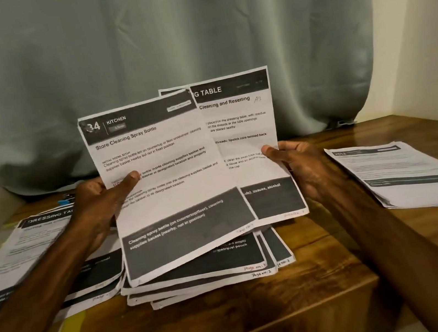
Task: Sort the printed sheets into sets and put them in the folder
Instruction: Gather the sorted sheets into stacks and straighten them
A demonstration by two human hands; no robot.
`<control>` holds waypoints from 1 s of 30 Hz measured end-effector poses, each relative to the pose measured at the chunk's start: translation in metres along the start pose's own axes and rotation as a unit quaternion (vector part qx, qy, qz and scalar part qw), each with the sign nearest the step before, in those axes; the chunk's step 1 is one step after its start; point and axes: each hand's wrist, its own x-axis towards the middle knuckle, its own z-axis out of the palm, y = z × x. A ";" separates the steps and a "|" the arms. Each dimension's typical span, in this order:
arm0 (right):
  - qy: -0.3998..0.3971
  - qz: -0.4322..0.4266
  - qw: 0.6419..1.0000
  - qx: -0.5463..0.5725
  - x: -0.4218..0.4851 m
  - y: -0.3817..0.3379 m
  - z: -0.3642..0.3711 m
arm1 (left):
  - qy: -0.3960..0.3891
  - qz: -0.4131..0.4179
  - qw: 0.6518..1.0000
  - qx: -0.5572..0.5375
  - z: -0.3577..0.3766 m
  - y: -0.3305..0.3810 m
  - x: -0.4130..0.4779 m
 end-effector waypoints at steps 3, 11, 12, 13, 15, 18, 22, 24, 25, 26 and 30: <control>0.016 -0.008 1.000 0.016 0.000 -0.001 -0.003 | 0.004 0.005 1.000 -0.014 -0.003 -0.003 0.001; 0.020 -0.023 1.000 0.010 0.002 -0.001 -0.005 | -0.004 0.022 1.000 -0.013 -0.003 -0.008 0.002; 0.021 -0.024 0.999 0.007 0.002 0.000 -0.005 | -0.002 0.021 1.000 -0.013 -0.003 -0.008 0.002; 0.022 -0.025 0.999 0.005 0.002 0.000 -0.005 | -0.001 0.020 1.000 -0.014 -0.003 -0.008 0.003; 0.020 -0.026 0.999 0.001 0.002 0.000 -0.004 | -0.004 0.018 1.000 -0.018 -0.003 -0.009 0.003; 0.019 -0.028 0.999 0.002 0.000 0.000 -0.002 | -0.006 0.022 1.000 -0.016 -0.003 -0.011 0.004; 0.019 -0.033 0.999 -0.008 -0.002 -0.002 -0.001 | -0.006 0.025 1.000 -0.013 -0.001 -0.011 0.005; 0.017 -0.035 0.999 -0.011 -0.003 -0.003 0.000 | -0.005 0.025 1.000 -0.013 -0.001 -0.010 0.006; 0.015 -0.035 0.999 -0.012 -0.003 -0.003 0.001 | -0.004 0.024 1.000 -0.012 -0.001 -0.011 0.006; 0.013 -0.036 0.999 -0.012 -0.004 -0.003 0.001 | -0.003 0.024 1.000 -0.011 -0.001 -0.010 0.006; 0.007 -0.040 0.999 -0.028 -0.003 -0.001 0.001 | -0.007 0.026 1.000 -0.009 0.000 -0.010 0.004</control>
